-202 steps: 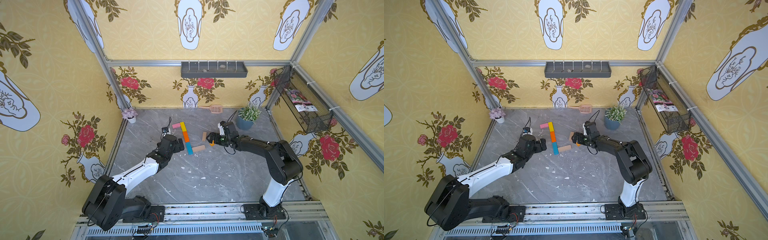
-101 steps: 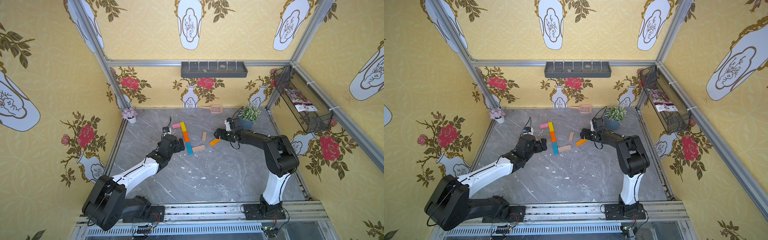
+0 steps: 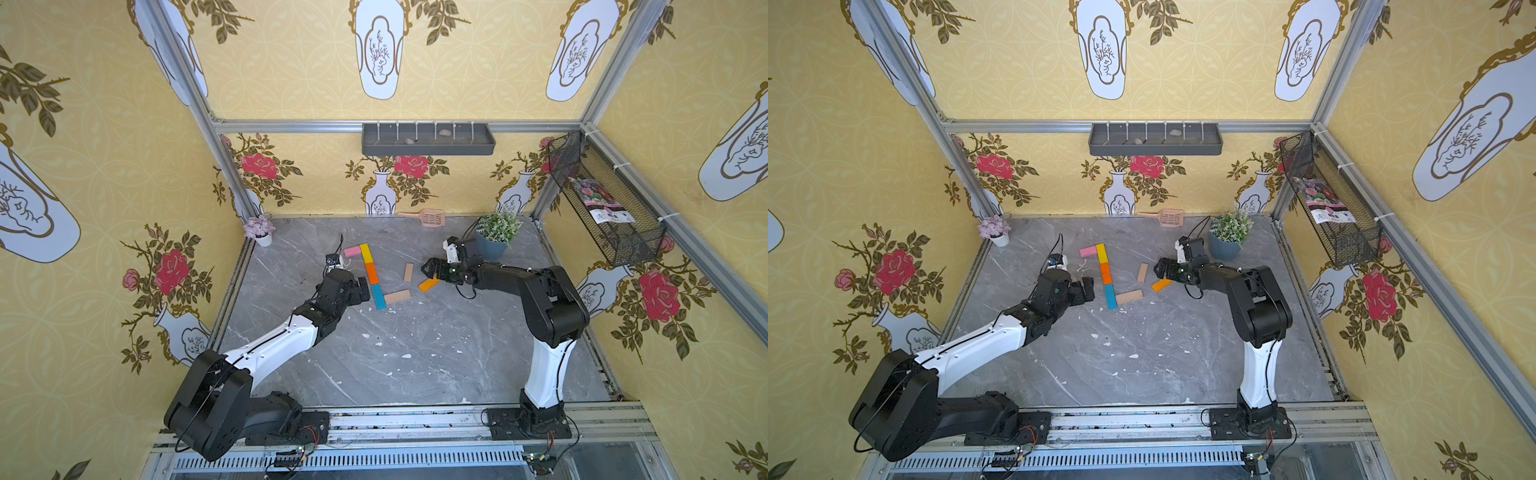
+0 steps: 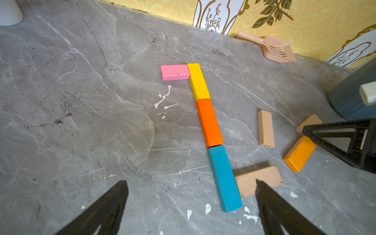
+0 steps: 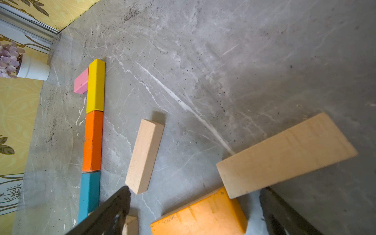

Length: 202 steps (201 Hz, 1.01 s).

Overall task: Assemble a giraffe with building blocks
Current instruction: Adjust the building block at the center of the board.

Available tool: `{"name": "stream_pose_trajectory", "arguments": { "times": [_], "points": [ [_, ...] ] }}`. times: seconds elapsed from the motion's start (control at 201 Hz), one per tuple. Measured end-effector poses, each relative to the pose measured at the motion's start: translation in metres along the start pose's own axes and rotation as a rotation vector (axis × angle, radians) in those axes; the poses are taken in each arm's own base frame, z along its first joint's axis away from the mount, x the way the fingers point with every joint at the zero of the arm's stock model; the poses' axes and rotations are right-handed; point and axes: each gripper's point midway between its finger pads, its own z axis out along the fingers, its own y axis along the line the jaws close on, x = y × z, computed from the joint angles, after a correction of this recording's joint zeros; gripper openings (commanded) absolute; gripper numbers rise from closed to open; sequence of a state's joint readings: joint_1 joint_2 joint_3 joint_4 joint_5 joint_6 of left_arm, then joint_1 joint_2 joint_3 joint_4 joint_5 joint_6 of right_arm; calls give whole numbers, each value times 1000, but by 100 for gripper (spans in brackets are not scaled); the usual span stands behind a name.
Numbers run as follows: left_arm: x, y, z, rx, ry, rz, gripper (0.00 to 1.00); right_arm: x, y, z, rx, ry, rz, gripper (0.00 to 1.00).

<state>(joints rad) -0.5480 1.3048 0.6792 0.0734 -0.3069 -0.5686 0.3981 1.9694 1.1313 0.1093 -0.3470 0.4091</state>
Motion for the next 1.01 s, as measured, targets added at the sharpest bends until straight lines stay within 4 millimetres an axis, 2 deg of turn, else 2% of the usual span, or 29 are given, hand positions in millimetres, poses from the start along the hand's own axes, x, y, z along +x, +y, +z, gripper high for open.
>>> {"name": "stream_pose_trajectory", "arguments": {
  "times": [0.274,0.518,0.662,0.866,1.006],
  "points": [
    [1,0,1,-2,4,1,99,7,13,2,-49,13,-6,100],
    [2,-1,15,-48,51,-8,99,12,22,4,-73,30,-17,100],
    [11,1,23,-76,100,1,99,16,26,4,-79,37,-20,99],
    [15,3,24,-87,120,6,99,27,33,2,-89,52,-23,99],
    [15,3,22,-87,119,6,99,28,35,1,-93,47,-15,99]
  ]
}}
